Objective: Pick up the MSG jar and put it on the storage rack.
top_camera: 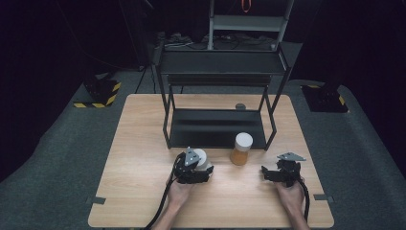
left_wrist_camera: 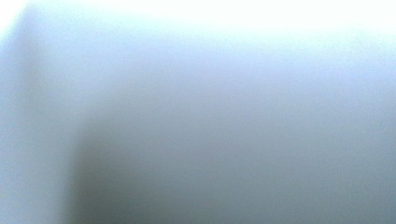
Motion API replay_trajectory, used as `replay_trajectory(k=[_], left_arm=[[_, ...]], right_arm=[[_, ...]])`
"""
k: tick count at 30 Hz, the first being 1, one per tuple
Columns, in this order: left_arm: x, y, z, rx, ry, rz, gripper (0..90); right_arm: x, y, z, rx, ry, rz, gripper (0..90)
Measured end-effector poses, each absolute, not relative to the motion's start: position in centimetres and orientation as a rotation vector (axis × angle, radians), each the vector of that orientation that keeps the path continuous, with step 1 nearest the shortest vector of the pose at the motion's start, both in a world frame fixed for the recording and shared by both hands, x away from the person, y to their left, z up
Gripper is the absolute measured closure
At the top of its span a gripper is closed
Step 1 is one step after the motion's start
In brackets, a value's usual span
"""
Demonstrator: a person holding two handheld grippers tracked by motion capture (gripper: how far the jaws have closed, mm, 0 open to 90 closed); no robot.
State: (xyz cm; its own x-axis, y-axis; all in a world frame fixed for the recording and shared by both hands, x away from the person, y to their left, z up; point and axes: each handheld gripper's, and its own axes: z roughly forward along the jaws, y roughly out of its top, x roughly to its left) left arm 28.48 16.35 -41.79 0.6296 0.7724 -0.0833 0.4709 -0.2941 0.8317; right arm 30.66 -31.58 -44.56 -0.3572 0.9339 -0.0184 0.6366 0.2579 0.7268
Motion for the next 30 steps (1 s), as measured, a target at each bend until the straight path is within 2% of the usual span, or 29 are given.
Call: replay_trajectory(k=[15, 30], left_arm=[[29.9, 16.2, -38.4, 2.004, 0.969, 0.391, 30.0], [32.8, 16.4, -32.2, 2.062, 0.923, 0.311, 30.1]], right_arm=[[30.7, -31.6, -44.6, 1.423, 2.085, 0.884, 4.6], [30.7, -31.6, -44.6, 1.423, 2.086, 0.883, 4.6]])
